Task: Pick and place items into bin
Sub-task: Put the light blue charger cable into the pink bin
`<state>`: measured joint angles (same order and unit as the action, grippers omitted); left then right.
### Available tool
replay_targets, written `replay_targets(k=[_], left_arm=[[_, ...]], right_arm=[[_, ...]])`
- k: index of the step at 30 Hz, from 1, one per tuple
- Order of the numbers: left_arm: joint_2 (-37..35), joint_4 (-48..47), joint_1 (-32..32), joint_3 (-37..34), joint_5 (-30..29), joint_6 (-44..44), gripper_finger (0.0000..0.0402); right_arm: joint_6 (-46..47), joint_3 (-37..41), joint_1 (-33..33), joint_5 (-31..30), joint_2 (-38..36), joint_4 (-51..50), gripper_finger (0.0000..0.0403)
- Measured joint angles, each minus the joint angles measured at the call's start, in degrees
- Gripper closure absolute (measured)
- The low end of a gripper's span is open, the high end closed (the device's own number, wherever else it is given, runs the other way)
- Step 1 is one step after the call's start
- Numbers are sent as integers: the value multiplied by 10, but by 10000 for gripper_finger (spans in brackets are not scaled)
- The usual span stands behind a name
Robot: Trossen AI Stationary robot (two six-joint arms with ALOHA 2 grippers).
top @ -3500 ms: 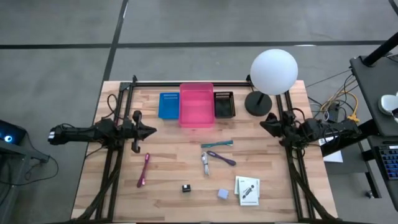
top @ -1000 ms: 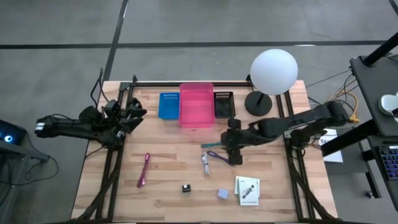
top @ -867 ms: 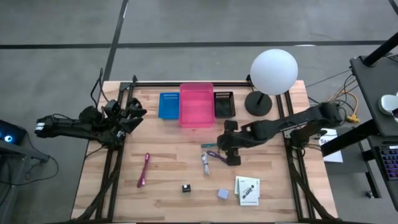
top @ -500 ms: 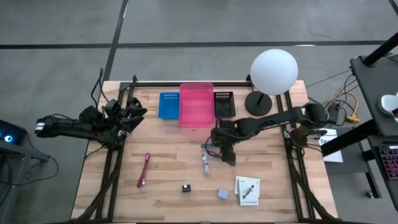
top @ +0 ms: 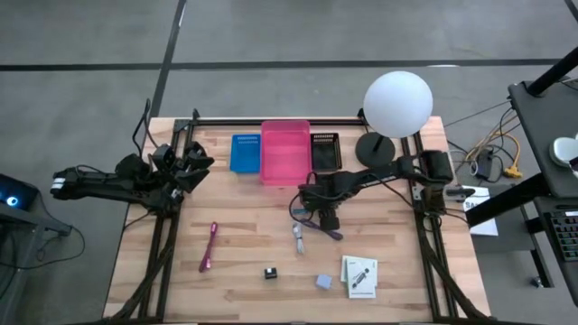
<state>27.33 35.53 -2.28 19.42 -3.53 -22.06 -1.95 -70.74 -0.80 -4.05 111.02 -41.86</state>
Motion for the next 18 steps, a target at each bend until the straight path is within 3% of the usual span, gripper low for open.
replay_targets(k=[10,18], left_arm=[[0,0,0,-1,0,0,230],[0,0,0,-1,-1,0,230]], right_arm=[[7,-2,1,1,18,5,257],[3,0,1,0,3,2,301]])
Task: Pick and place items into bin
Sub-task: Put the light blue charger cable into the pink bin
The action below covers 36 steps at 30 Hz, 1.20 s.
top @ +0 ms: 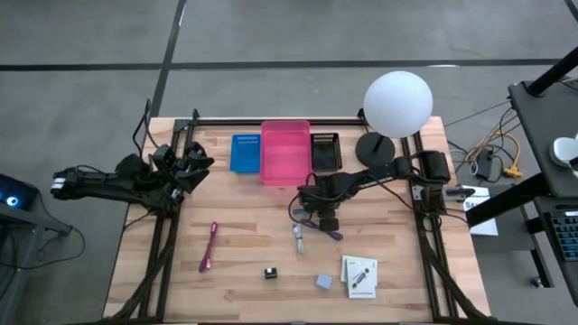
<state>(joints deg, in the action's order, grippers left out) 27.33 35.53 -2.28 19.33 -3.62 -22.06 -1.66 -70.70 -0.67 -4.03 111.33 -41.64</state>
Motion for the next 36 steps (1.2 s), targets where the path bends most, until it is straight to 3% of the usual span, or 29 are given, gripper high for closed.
replay_targets(k=[10,20,36], left_arm=[[0,0,0,0,-2,0,230],[0,0,0,0,-3,0,230],[0,0,0,0,-3,0,230]], right_arm=[[31,0,0,0,-1,0,383],[60,-40,-2,29,-26,0,388],[-33,-155,47,-76,-48,43,389]])
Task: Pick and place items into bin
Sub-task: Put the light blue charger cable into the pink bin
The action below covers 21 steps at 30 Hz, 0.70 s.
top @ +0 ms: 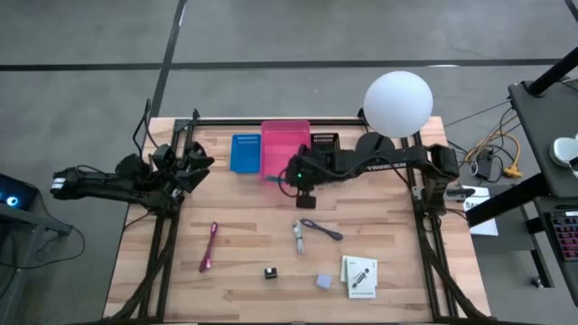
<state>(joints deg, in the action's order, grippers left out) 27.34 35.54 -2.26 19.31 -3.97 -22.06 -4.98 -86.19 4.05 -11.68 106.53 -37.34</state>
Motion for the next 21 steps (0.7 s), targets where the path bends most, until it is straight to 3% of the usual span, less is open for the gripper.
replay_targets(k=[13,21], left_arm=[[0,0,0,0,0,0,230],[0,0,0,0,-8,0,230]], right_arm=[[5,21,75,0,2,102,390],[5,21,86,44,3,116,390]])
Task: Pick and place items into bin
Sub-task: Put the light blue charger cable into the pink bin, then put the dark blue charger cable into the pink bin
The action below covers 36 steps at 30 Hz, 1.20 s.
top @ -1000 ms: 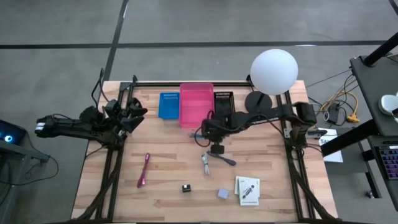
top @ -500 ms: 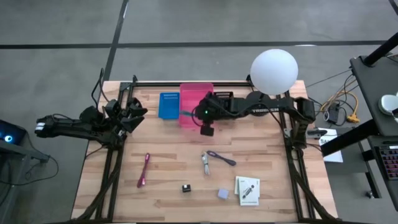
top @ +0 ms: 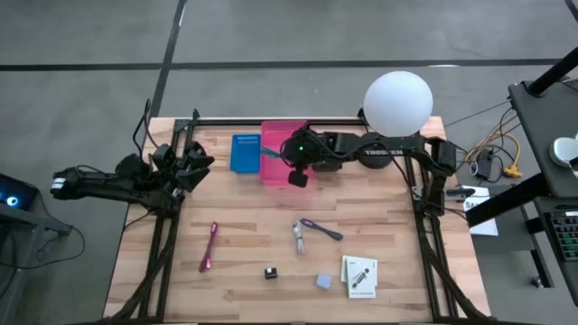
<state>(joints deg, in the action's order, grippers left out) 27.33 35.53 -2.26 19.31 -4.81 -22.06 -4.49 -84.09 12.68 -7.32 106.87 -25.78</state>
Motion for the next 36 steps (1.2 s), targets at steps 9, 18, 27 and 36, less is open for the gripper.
replay_targets(k=[9,18,27,36], left_arm=[[0,0,0,0,-1,0,230],[0,0,0,0,0,0,230],[0,0,0,0,0,0,230],[-1,0,0,0,0,-1,230]], right_arm=[[0,0,0,-2,0,29,343],[-10,0,1,-3,0,25,307],[54,0,-1,0,-3,1,302],[119,0,-26,104,-22,-135,274]])
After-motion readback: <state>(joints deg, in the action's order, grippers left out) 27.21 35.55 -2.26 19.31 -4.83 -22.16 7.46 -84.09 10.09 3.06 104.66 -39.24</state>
